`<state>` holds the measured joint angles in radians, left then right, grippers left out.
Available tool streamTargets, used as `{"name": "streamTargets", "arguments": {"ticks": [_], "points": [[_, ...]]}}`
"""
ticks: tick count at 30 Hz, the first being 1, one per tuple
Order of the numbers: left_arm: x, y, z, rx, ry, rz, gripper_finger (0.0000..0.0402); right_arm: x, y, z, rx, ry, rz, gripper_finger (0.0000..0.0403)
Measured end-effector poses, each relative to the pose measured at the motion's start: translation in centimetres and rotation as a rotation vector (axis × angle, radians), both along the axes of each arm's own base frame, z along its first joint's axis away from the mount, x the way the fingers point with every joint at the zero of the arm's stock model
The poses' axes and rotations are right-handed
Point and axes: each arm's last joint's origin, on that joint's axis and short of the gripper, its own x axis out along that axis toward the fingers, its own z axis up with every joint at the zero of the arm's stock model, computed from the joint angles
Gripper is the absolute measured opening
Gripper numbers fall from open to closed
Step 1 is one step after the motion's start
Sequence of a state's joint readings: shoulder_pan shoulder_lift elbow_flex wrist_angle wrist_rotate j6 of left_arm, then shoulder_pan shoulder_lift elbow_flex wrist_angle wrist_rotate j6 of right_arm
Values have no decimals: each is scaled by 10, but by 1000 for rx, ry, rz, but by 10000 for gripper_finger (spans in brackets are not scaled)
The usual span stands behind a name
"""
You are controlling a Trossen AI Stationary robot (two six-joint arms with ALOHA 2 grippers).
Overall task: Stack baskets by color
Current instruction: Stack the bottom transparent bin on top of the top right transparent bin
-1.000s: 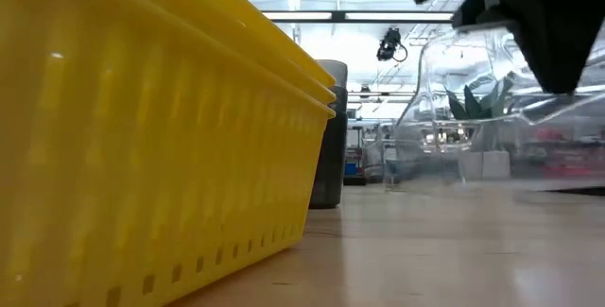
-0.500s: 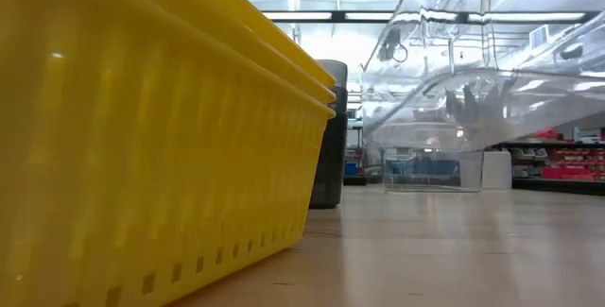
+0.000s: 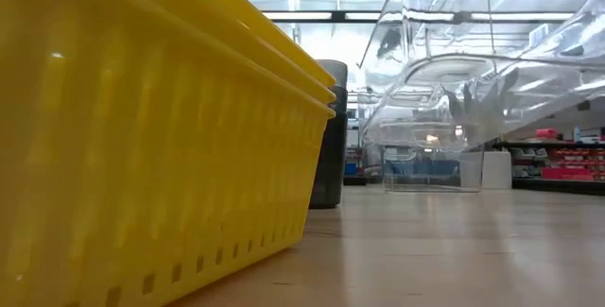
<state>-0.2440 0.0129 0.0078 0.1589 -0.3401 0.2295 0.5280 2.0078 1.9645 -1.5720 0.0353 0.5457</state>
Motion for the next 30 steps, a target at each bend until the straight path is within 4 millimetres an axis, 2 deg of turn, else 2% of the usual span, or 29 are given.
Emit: {"name": "streamTargets", "arguments": {"ticks": [10,30], "points": [[0,0,0,0,0,0,54,-11,-10,42,47,-135,-47,7],[0,0,0,0,0,0,55,-48,-34,97,65,-324,-48,7]]}}
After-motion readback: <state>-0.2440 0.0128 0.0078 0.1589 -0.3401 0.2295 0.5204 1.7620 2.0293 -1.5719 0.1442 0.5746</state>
